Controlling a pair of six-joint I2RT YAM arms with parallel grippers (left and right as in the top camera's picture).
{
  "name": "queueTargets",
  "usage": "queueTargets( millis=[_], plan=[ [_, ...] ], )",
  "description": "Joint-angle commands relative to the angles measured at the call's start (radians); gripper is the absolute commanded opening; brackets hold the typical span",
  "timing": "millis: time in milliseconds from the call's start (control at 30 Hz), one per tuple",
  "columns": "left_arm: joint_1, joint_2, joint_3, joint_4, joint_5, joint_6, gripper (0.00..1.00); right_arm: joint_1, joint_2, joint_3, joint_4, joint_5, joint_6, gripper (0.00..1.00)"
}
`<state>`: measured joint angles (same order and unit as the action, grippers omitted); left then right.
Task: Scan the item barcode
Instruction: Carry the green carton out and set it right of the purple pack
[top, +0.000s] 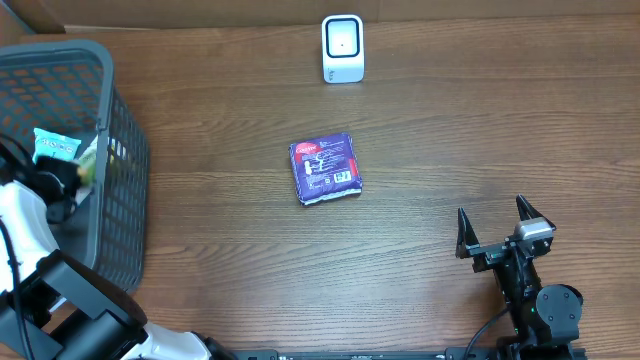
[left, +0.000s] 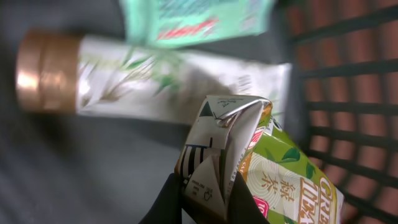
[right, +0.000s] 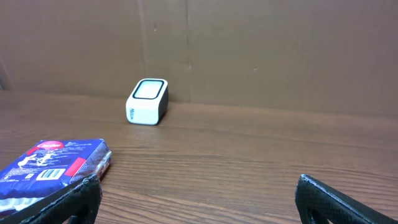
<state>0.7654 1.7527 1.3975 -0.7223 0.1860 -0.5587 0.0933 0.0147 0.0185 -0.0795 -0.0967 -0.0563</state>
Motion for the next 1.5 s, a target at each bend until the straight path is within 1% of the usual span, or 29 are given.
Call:
queueTargets(
  millis=[0, 233, 467, 700, 833, 933, 1100, 1267, 1467],
  plan=[
    [-0.007, -0.014, 0.093, -0.026, 0.051, 0.061, 0.04, 0.005, -0.012, -0.01, 0.004, 0.006, -0.003, 1.0],
    [-0.008, -0.015, 0.238, -0.137, 0.051, 0.119, 0.04, 0.005, -0.012, -0.01, 0.004, 0.006, -0.003, 1.0],
    [-0.008, -0.033, 0.464, -0.245, 0.051, 0.149, 0.04, 0.005, -0.012, -0.01, 0.004, 0.006, -0.003, 1.0],
    [-0.039, -0.105, 0.699, -0.311, 0.053, 0.166, 0.04, 0.005, -0.012, -0.01, 0.004, 0.006, -0.003, 1.0],
    [-0.085, -0.165, 0.776, -0.336, 0.114, 0.18, 0.04, 0.005, -0.012, -0.01, 0.004, 0.007, -0.003, 1.0],
    [-0.148, -0.212, 0.787, -0.376, 0.146, 0.194, 0.04, 0.005, -0.012, -0.01, 0.004, 0.006, -0.003, 1.0],
    [-0.325, -0.246, 0.787, -0.528, 0.151, 0.251, 0.04, 0.005, -0.012, -0.01, 0.004, 0.006, -0.003, 1.0],
    [-0.531, -0.211, 0.765, -0.653, 0.142, 0.351, 0.04, 0.005, -0.012, -0.01, 0.004, 0.006, -0.003, 1.0],
    [-0.756, -0.105, 0.719, -0.676, 0.137, 0.554, 0.04, 0.005, -0.012, -0.01, 0.004, 0.007, -0.003, 1.0]
  ],
)
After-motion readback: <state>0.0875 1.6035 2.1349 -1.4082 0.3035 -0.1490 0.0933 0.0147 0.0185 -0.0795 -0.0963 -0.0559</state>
